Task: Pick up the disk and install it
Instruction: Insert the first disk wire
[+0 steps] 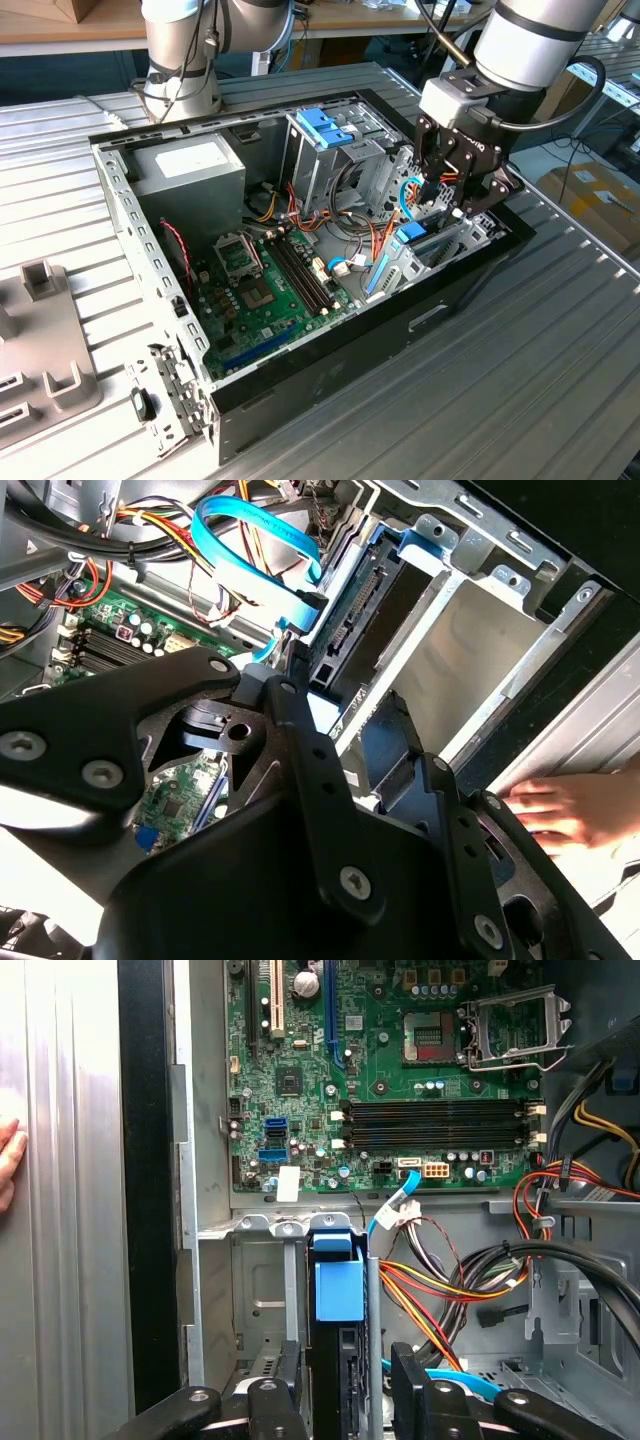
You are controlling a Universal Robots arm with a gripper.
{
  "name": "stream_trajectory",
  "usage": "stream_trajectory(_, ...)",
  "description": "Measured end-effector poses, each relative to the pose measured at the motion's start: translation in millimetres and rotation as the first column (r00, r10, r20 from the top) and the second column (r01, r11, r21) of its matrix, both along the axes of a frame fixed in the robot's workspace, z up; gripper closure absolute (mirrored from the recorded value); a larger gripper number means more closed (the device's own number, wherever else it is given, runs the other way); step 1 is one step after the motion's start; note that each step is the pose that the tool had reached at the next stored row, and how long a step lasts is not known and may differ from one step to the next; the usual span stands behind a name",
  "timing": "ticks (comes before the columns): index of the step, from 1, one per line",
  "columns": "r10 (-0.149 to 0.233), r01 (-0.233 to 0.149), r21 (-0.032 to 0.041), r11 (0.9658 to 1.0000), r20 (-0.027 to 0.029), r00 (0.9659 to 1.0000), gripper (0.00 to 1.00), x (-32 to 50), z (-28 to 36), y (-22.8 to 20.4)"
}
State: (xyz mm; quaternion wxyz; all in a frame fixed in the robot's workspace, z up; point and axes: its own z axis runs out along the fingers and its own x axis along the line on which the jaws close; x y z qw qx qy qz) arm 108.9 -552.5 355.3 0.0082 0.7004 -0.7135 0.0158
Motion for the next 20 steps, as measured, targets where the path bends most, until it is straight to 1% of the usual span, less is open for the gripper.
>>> stream_trajectory(5,0.0,0.0,0.0002,1.0,0.0,1.0,0.51,0.0,0.2,0.0)
stream_trajectory(6,0.0,0.0,0.0,1.0,0.0,1.0,0.51,0.0,1.4,0.0)
stream_trajectory(11,0.0,0.0,0.0001,1.0,0.0,1.0,0.51,0.0,3.6,0.0)
stream_trajectory(20,0.0,0.0,-0.0002,1.0,0.0,1.0,0.51,0.5,4.3,0.0)
